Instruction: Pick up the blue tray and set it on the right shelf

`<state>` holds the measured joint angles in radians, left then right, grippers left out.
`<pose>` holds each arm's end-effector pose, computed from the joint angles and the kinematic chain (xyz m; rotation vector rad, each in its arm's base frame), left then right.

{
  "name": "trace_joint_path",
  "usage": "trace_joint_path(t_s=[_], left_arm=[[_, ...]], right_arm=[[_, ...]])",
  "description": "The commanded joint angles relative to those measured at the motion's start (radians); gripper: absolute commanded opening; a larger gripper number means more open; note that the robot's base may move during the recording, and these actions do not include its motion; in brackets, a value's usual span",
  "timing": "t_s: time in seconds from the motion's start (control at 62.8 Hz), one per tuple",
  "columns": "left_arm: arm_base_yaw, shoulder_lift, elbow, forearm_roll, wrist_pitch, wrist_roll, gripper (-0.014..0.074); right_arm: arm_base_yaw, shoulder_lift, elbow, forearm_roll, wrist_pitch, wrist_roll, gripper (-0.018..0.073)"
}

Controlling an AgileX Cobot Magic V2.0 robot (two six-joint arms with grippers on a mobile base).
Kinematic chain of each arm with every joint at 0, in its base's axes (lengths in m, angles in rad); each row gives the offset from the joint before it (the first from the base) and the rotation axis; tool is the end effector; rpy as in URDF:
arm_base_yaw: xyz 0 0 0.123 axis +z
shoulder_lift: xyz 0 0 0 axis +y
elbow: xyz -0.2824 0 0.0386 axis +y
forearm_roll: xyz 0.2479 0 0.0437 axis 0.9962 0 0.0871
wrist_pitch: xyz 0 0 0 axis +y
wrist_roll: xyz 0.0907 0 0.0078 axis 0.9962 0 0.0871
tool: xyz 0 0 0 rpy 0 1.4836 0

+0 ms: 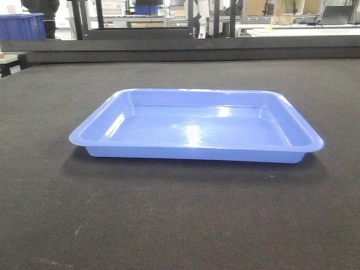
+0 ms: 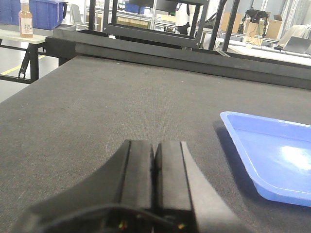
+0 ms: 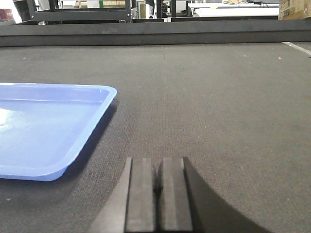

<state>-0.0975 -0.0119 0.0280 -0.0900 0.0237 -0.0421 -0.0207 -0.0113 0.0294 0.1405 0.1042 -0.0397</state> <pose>0.0564 -0.0057 0.2021 -0.0247 1.5259 -0.1849 0.0568 0.0002 0.1944 0.0856 1.6031 0.0732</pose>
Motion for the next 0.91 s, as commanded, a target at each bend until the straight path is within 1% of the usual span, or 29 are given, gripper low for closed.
trace_joint_path(t_s=[0.0,0.716,0.828,0.891], left_arm=[[-0.006,-0.013,0.031,-0.007,-0.09,0.001,-0.0048],[-0.006,-0.013,0.031,-0.007,-0.091,0.001,-0.0048],[-0.006,-0.013,0.031,-0.007,-0.104,0.001,-0.0048],[-0.006,-0.013,0.029,-0.007,-0.143,0.001,-0.0048]], right_arm=[[-0.001,-0.019,-0.023,-0.007,-0.096,-0.012,0.0058],[-0.001,-0.019,-0.024,-0.007,-0.113,-0.012,0.0058],[-0.001,-0.019,-0.024,-0.007,-0.176,-0.012,0.0058],[-0.001,-0.019,-0.024,-0.007,-0.217,-0.012,0.0058]])
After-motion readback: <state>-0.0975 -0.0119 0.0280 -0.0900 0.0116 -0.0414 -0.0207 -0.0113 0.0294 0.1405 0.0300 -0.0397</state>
